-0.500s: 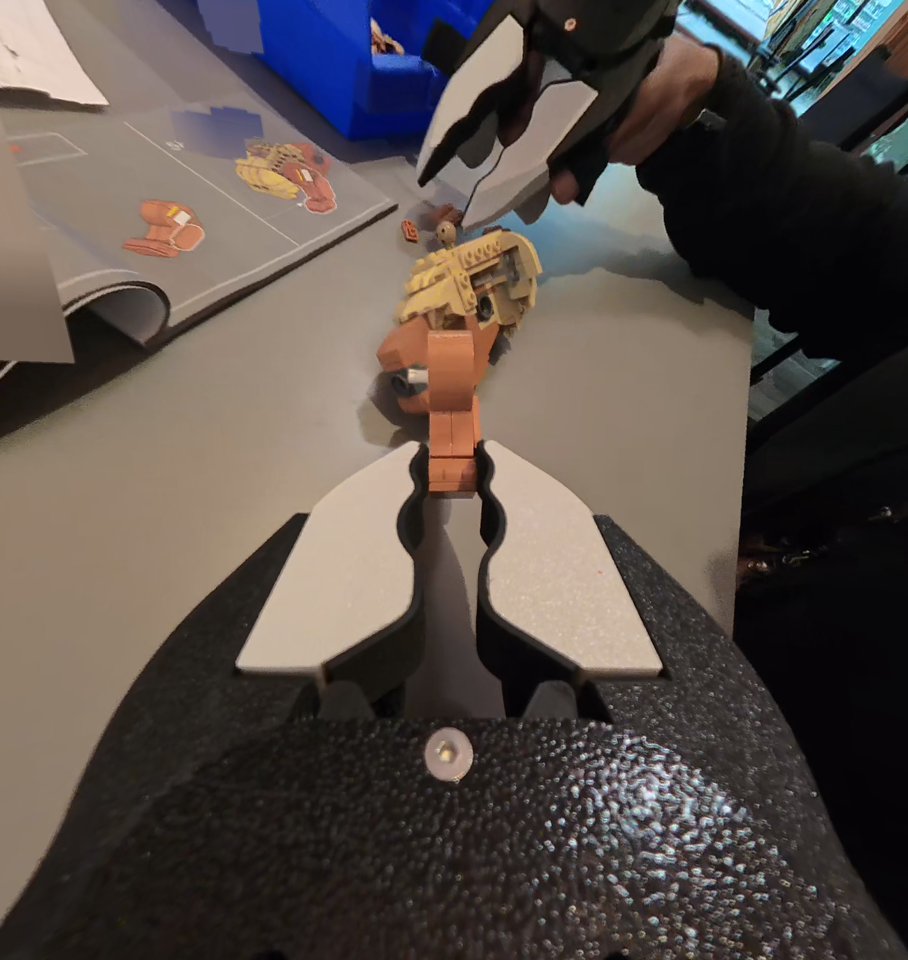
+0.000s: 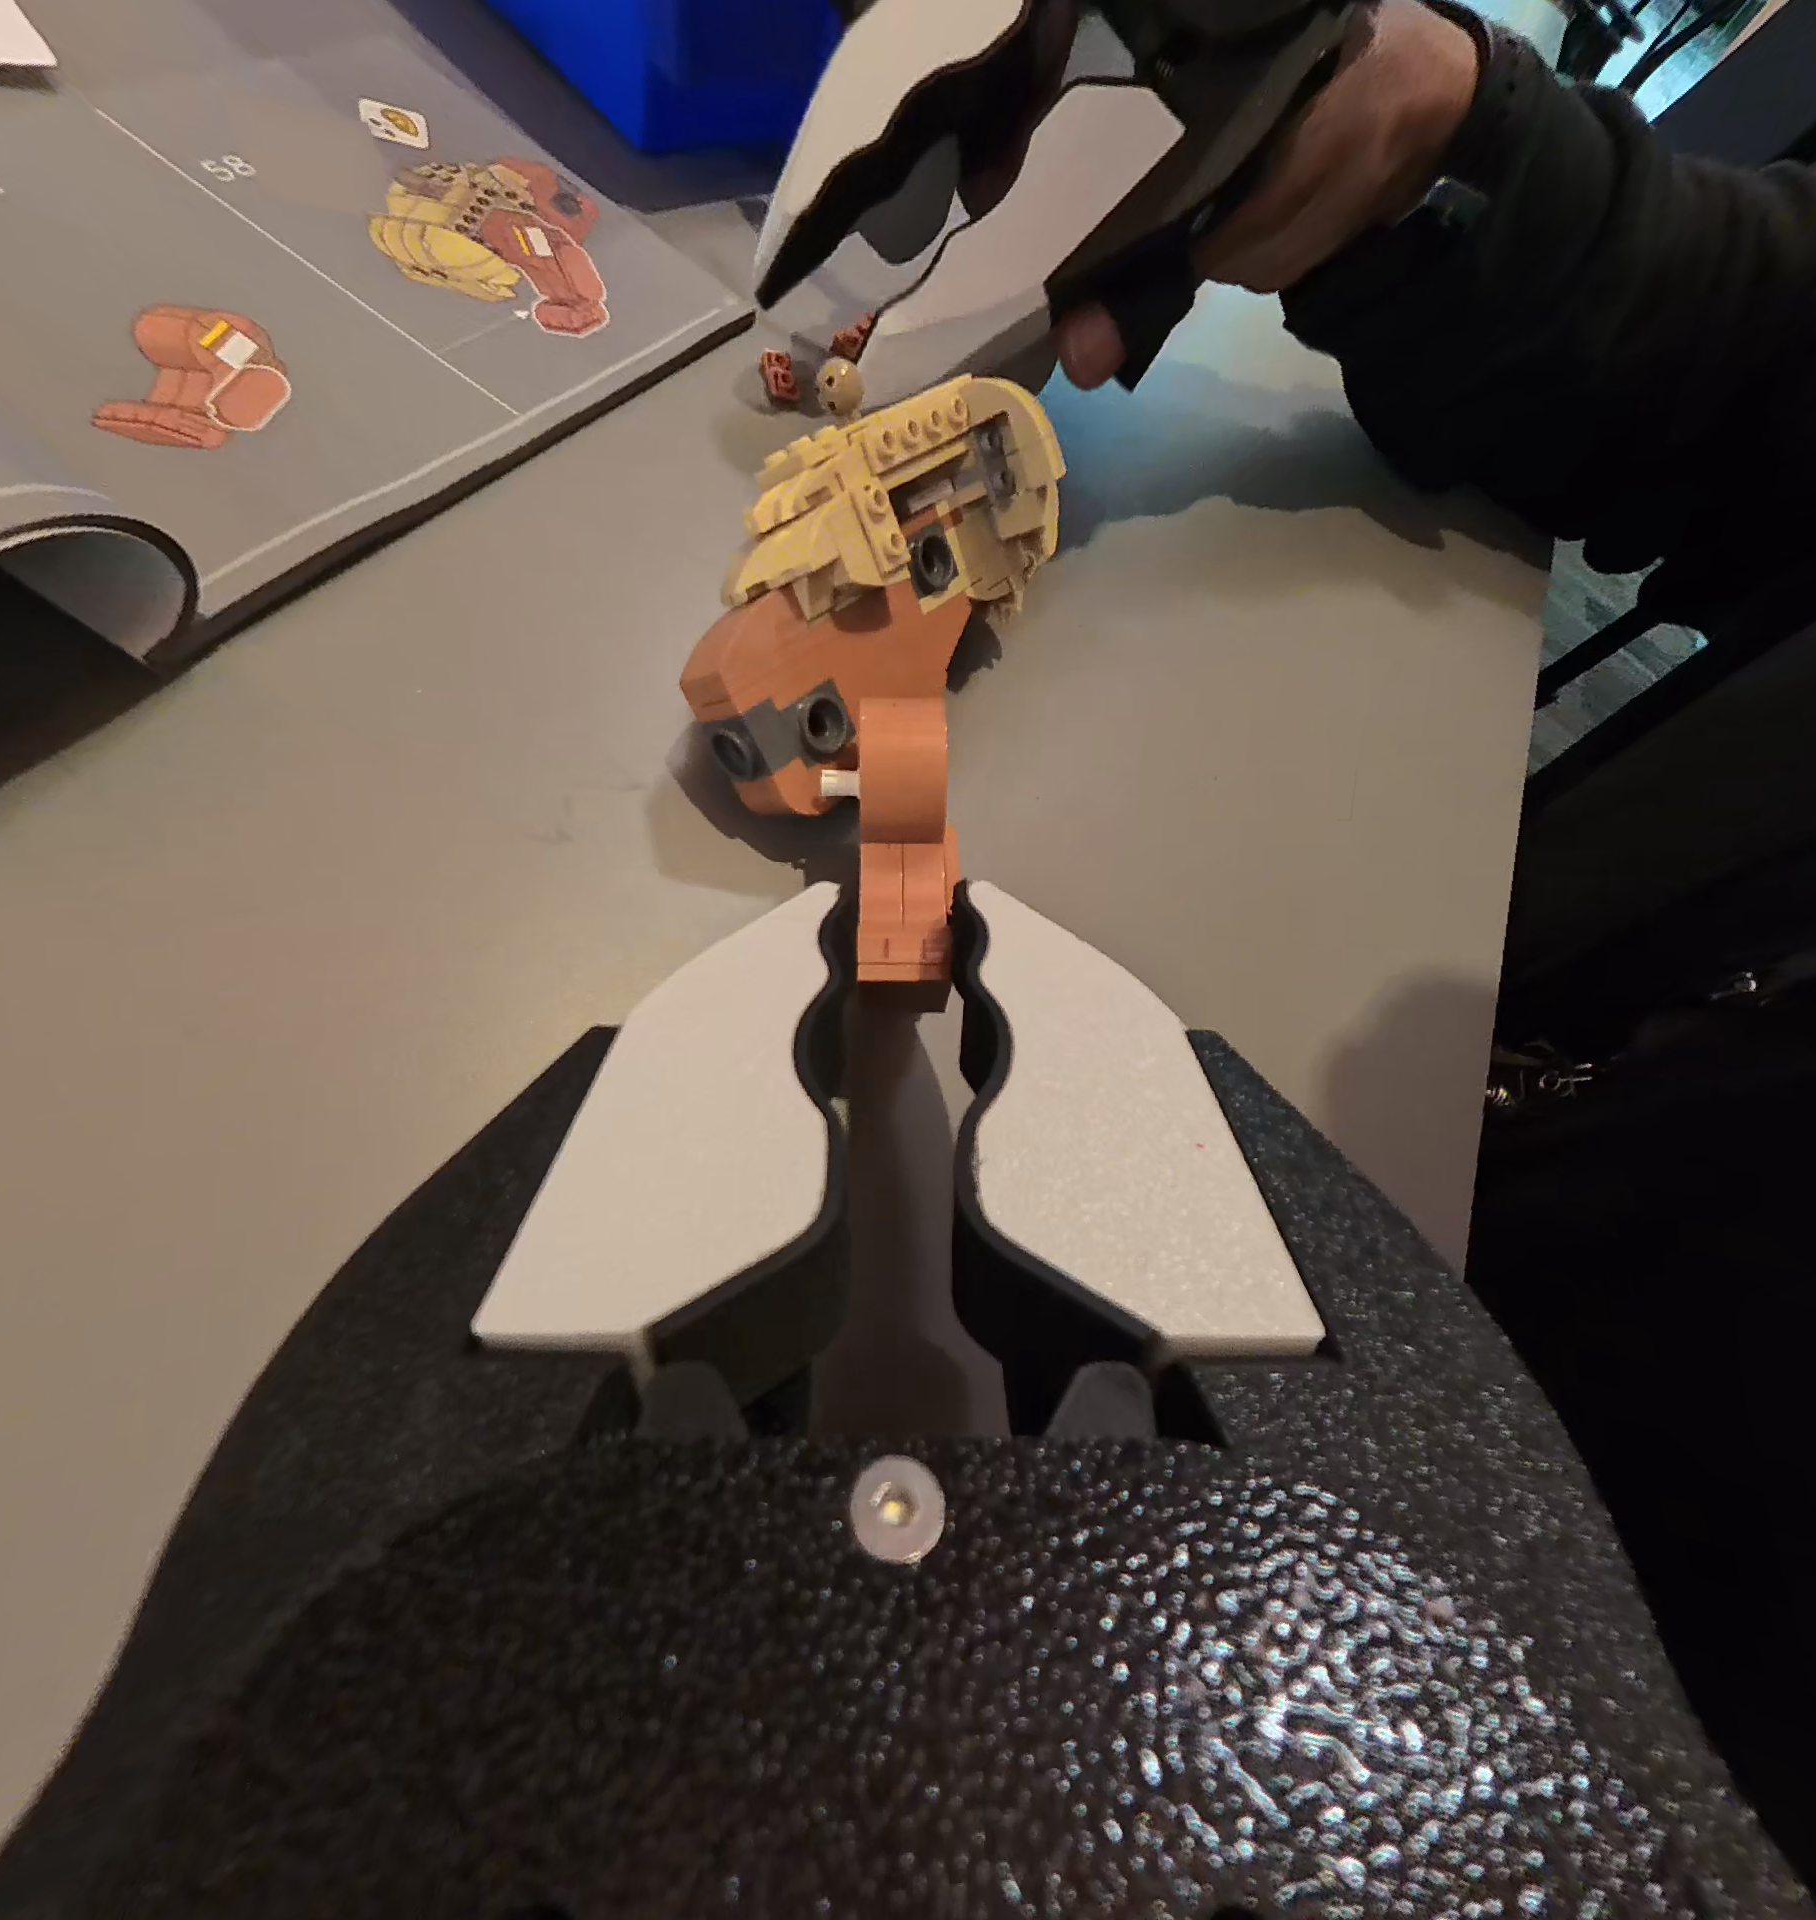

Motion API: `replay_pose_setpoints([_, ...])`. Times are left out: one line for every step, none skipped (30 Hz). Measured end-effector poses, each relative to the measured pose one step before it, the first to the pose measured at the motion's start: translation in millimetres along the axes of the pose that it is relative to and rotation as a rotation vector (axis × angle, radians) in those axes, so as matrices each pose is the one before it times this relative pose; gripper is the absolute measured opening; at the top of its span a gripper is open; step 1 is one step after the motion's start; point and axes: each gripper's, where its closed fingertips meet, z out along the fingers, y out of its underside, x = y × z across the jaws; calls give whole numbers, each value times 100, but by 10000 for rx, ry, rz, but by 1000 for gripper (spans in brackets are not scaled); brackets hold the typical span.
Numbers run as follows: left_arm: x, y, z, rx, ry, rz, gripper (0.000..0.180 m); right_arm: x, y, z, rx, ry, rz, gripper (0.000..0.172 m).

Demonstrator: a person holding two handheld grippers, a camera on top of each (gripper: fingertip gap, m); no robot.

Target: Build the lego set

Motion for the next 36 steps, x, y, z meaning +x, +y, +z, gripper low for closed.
replay_pose_setpoints([-64, -9, -31, 11, -16, -6, 16, -37, 99, 189, -62, 18, 20, 33])
replay_pose_setpoints([-83, 12, -30, -5, -24, -4, 16, -53, 83, 171, -59, 13, 18, 33])
replay_pose_setpoints([-79, 3, -21, -2, -21, -10, 16, -90, 57, 167, -39, -1, 13, 33])
replay_pose_setpoints([-82, -22, -13, 6, -21, -7, 16, -152, 36, 149, -30, -29, 1, 33])
replay_pose_setpoints([-86, -19, -5, 0, -23, 3, 16, -195, 30, 152, -34, -40, -9, 32])
replay_pose_setpoints([-122, -28, 7, -3, -42, 8, 16, -190, 36, 131, -37, -36, -29, 32])
replay_pose_setpoints([-151, -24, 16, -10, -51, 3, 16, -224, 42, 117, -35, -40, -53, 33])
replay_pose_setpoints([-148, -43, 25, -10, -48, -1, 16, -215, 28, 86, -31, -39, -66, 32])
replay_pose_setpoints([-185, -51, 27, -4, -52, -3, 16, -181, 41, 58, -30, -15, -67, 32])
replay_pose_setpoints([-178, -70, 41, -4, -51, -4, 16, -178, 50, 36, -31, -17, -69, 32])
replay_pose_setpoints([-181, -59, 43, -12, -40, -2, 16, -214, 27, 9, -18, -47, -65, 32])
replay_pose_setpoints([-151, -47, 61, -19, -27, -4, 16, -191, 21, -4, 0, -44, -46, 32])
replay_pose_setpoints([-171, -54, 58, -25, -35, 8, 16, -164, 8, -18, 4, -30, -28, 32])
replay_pose_setpoints([-169, -40, 69, -40, -46, 17, 16, -154, 7, -28, 2, -29, -28, 32])
replay_pose_setpoints([-185, -38, 81, -40, -53, 18, 16, -157, 19, -26, 3, -29, -30, 32])
replay_pose_setpoints([-180, -25, 70, -46, -53, 17, 16, -155, 17, -25, 4, -26, -27, 32])
replay_pose_setpoints([-182, -45, 72, -36, -54, 23, 16, -175, 15, -13, 5, -27, -29, 32])
replay_pose_setpoints([-185, -43, 54, -29, -51, 19, 16, -191, 19, 10, 2, -31, -38, 32])
replay_pose_setpoints([-187, -49, 54, -24, -50, 9, 16, -193, 26, 20, -7, -32, -46, 32])
replay_pose_setpoints([-164, -38, 53, -27, -32, -5, 16, -178, -14, 23, 6, -16, -43, 32])
replay_pose_setpoints([-146, -34, 52, -25, -31, -10, 16, -167, -44, 6, 17, -19, -35, 32])
replay_pose_setpoints([-156, -36, 41, -20, -48, -1, 16, -198, -46, 28, 9, -50, -33, 32])
replay_pose_setpoints([-144, -28, 58, -31, -59, 7, 16, -217, -65, 28, 13, -56, -41, 32])
replay_pose_setpoints([-141, -10, 58, -39, -56, 5, 16, -186, -72, 46, 13, -28, -56, 32])
replay_pose_setpoints([-92, -3, 65, -35, -46, 16, 16, -110, -66, 21, -1, 12, -72, 32])
replay_pose_setpoints([-70, -6, 49, -29, -38, 14, 16, 11, -13, 2, -21, 57, -84, 32])
replay_pose_setpoints([-4, -10, 49, -16, -7, -1, 16, 170, 37, -51, -36, 107, -76, 32])
replay_pose_setpoints([1, -10, 11, -3, -15, 7, 16, 292, 106, -77, -44, 135, -50, 32])
replay_pose_setpoints([3, 31, 18, -23, -22, 10, 16, 349, 138, -92, -40, 136, -29, 32])
replay_pose_setpoints([18, 51, 0, -24, -21, 18, 16, 352, 141, -100, -10, 121, -30, 33])
replay_pose_setpoints([46, 58, 11, -24, -2, 22, 16, 307, 94, -100, 40, 96, -61, 33])
replay_pose_setpoints([48, 57, -21, -30, 5, 18, 16, 264, 22, -114, 92, 72, -114, 33])
replay_pose_setpoints([35, 67, -13, -36, -5, 12, 16, 232, -32, -99, 124, 66, -166, 34])
replay_pose_setpoints([19, 58, -21, -30, -22, 11, 16, 240, -47, -104, 114, 77, -189, 35])
replay_pose_setpoints([44, 35, -28, -20, -13, 17, 16, 227, -41, -73, 97, 65, -193, 35])
replay_pose_setpoints([59, 18, -28, -8, -9, 24, 16, 157, -91, -65, 124, 28, -202, 36])
